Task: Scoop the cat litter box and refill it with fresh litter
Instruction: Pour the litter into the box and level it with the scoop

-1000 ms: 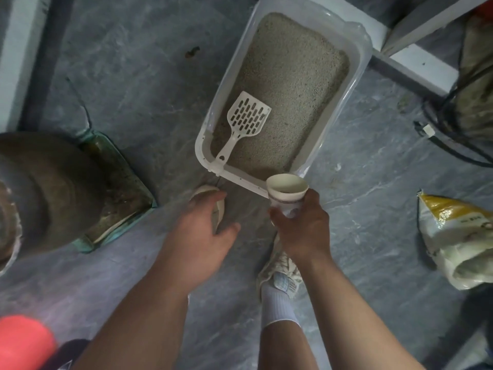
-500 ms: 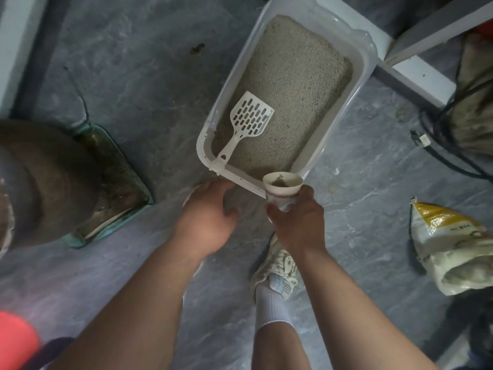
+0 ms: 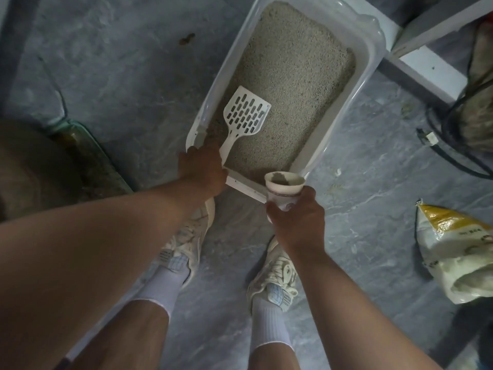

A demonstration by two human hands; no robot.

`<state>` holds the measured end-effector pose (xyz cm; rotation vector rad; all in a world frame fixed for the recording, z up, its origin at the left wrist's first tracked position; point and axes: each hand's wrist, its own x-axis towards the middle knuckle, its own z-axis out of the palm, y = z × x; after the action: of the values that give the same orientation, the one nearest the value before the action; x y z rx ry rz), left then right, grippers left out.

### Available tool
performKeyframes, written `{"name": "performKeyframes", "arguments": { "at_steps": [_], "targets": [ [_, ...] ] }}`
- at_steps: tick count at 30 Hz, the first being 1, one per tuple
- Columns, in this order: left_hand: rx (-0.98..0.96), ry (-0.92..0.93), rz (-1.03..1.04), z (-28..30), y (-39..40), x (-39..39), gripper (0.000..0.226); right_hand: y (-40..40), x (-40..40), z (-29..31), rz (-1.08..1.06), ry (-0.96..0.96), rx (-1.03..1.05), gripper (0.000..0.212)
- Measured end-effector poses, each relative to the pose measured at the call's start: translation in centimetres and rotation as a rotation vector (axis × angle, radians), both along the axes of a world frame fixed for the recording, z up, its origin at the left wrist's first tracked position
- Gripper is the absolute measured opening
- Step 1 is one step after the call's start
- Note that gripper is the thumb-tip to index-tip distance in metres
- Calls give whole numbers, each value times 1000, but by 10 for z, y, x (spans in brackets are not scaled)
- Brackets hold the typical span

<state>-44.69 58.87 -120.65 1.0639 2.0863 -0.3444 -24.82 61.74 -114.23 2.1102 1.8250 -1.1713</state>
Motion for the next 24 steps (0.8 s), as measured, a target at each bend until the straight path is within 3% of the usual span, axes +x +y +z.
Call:
{"name": "performKeyframes", "arguments": {
  "at_steps": [4,8,12,16,24],
  "targets": [
    [39,-23,101,4,2,-2,43,11,3,3,-1,18,-35,55],
    [203,-139,260,30,18,-10,36,21,1,10,19,29,-14,56],
    [406,-174,103,52,33,-33,36,35,-4,15,51,17,-1,50],
    [415,-36,-113,53,50,-57,47,45,-9,12,103,-9,17,51],
    [440,-73,-199,47,51,-67,62,35,-10,5,139,-52,20,51]
  ]
}}
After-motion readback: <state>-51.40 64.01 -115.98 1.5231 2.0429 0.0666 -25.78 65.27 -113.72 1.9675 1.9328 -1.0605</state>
